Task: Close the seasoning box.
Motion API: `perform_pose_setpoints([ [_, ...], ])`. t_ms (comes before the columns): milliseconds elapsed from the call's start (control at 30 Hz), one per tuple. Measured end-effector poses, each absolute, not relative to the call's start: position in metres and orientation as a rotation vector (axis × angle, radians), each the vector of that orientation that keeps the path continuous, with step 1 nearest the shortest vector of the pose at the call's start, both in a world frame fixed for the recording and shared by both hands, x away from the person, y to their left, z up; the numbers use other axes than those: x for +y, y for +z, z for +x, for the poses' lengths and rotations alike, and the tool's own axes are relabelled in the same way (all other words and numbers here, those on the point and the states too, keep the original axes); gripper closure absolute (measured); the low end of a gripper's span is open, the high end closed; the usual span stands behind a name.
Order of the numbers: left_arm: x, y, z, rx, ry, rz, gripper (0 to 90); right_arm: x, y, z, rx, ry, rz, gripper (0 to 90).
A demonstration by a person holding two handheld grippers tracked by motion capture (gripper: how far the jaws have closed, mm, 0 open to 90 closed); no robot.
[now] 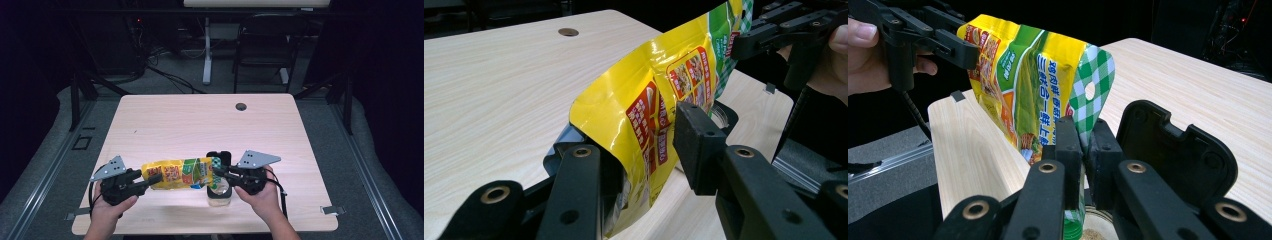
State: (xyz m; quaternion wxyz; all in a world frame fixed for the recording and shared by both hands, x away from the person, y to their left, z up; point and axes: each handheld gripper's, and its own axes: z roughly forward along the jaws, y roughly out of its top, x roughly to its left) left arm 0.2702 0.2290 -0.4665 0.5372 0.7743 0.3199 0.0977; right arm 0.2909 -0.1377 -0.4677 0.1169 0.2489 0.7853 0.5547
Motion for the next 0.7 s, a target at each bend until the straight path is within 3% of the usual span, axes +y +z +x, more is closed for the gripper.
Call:
perform_pose_setpoints([
  [700,0.224,-0.4614,0.2689,0.731,0.253,1.798,65.7,-0.1441,-0.4703,0.2882,2.285,1.609,0.745,86.0],
])
